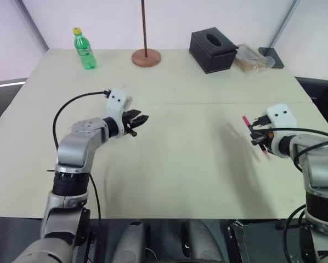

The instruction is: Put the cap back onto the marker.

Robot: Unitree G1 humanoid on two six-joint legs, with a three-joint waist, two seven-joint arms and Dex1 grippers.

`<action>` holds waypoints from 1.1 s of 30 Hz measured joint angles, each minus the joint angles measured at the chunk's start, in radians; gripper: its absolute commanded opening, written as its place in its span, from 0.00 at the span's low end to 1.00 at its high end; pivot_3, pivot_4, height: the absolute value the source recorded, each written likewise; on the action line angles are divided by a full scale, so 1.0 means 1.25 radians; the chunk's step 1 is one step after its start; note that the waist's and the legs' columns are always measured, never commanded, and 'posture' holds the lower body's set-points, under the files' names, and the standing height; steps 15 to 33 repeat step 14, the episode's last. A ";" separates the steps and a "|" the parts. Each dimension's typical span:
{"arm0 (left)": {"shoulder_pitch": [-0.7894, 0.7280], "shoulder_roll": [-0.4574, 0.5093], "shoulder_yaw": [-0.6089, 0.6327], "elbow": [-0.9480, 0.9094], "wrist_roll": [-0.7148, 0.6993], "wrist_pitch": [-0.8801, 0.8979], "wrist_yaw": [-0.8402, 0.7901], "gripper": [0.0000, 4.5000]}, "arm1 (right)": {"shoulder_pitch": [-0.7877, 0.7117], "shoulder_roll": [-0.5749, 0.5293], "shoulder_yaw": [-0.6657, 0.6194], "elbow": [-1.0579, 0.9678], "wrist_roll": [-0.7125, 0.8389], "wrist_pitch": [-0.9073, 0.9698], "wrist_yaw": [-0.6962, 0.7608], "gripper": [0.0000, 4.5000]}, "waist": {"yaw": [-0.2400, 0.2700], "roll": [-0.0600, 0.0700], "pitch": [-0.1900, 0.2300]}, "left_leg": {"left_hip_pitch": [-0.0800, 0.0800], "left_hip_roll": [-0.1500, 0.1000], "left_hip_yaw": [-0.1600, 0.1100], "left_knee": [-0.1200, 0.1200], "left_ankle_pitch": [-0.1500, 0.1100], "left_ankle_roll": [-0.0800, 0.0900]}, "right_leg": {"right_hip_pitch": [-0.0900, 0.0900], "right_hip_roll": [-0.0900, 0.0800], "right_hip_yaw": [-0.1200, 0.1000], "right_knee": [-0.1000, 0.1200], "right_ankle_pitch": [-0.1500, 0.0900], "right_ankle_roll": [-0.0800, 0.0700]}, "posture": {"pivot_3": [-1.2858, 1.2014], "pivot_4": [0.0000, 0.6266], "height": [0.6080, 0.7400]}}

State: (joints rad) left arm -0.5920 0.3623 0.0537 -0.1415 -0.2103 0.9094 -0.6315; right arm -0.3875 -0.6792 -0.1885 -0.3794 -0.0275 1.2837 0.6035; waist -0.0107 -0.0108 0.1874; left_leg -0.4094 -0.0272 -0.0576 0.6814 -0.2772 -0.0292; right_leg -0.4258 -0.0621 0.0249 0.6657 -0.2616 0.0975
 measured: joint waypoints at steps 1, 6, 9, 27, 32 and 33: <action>0.009 0.002 0.000 -0.002 -0.003 0.004 0.005 0.40 | 0.013 0.000 0.003 0.015 0.000 -0.025 -0.012 0.62 | 0.000 0.000 0.000 | 0.000 0.000 0.000 0.000 0.000 0.000 | 0.000 0.000 0.000 0.000 0.000 0.000 | 0.52 0.24 1.00; 0.067 0.031 -0.004 -0.007 -0.017 -0.021 -0.001 0.40 | 0.036 -0.006 0.009 0.082 0.003 -0.107 -0.048 0.99 | -0.003 0.000 0.000 | 0.000 0.000 0.000 -0.001 0.000 0.000 | 0.000 0.000 0.000 0.000 0.000 0.000 | 0.52 0.24 1.00; 0.075 0.032 -0.003 -0.007 -0.033 -0.049 -0.006 0.40 | 0.034 -0.008 0.008 0.083 0.026 -0.131 -0.044 0.99 | -0.002 0.000 0.000 | 0.001 0.000 0.000 0.000 0.000 0.000 | 0.000 0.000 0.000 0.000 0.000 0.000 | 0.52 0.24 1.00; 0.110 0.036 -0.002 -0.007 -0.052 -0.101 -0.018 0.40 | 0.037 -0.007 -0.027 0.045 0.098 -0.150 -0.016 0.99 | -0.001 0.000 0.000 | 0.000 0.000 0.000 -0.001 0.000 0.000 | 0.000 0.000 0.000 0.000 0.000 0.000 | 0.52 0.24 1.00; 0.110 0.036 -0.002 -0.007 -0.052 -0.101 -0.018 0.40 | 0.037 -0.007 -0.027 0.045 0.098 -0.150 -0.016 0.99 | -0.001 0.000 0.000 | 0.000 0.000 0.000 -0.001 0.000 0.000 | 0.000 0.000 0.000 0.000 0.000 0.000 | 0.52 0.24 1.00; 0.110 0.036 -0.002 -0.007 -0.052 -0.101 -0.018 0.40 | 0.037 -0.007 -0.027 0.045 0.098 -0.150 -0.016 0.99 | -0.001 0.000 0.000 | 0.000 0.000 0.000 -0.001 0.000 0.000 | 0.000 0.000 0.000 0.000 0.000 0.000 | 0.52 0.24 1.00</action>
